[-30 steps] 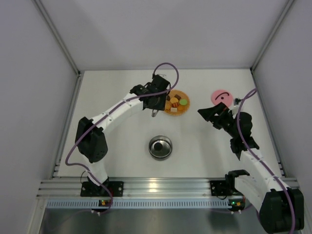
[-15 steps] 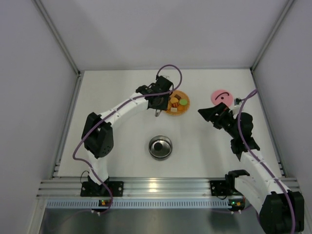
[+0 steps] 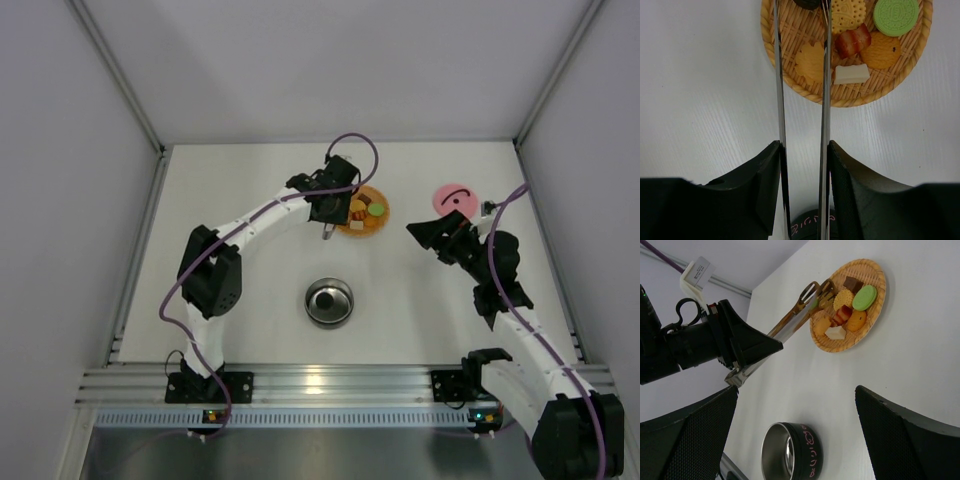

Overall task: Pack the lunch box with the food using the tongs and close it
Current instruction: Pick up the fake food from the plate.

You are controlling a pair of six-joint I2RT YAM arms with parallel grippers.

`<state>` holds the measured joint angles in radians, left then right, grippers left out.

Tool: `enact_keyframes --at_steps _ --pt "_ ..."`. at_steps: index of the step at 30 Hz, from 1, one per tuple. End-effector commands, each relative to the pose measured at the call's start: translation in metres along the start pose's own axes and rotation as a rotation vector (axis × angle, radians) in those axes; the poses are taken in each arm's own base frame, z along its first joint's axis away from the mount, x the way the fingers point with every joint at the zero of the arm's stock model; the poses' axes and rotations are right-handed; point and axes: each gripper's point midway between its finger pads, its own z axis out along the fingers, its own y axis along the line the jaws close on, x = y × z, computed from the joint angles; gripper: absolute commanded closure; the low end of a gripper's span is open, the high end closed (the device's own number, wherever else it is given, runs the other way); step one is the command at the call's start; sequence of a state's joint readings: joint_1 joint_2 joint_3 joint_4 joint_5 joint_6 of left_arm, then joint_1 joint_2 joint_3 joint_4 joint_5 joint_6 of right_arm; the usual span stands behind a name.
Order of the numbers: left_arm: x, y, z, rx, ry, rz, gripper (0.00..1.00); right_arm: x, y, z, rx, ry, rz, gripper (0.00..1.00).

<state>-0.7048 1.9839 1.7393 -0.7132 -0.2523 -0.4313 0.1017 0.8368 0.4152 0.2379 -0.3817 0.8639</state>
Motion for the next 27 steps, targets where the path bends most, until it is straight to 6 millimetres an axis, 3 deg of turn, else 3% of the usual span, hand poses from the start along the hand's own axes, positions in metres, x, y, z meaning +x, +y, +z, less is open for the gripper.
enact_keyframes --at_steps 1,9,16,27 --pt "-0.025 -0.008 -0.006 0.022 -0.071 -0.014 0.54 -0.023 0.015 -0.001 -0.034 -0.068 -0.048 0.01" --pt "-0.027 -0.006 -0.005 0.020 -0.068 -0.020 0.55 -0.021 0.013 -0.001 -0.029 -0.062 -0.046 0.00" --pt "-0.032 -0.007 -0.011 0.032 -0.078 -0.018 0.62 -0.021 0.013 -0.001 -0.030 -0.065 -0.048 0.00" --pt "-0.051 -0.006 -0.044 0.056 -0.132 -0.018 0.66 -0.021 0.013 -0.001 -0.028 -0.064 -0.047 0.01"
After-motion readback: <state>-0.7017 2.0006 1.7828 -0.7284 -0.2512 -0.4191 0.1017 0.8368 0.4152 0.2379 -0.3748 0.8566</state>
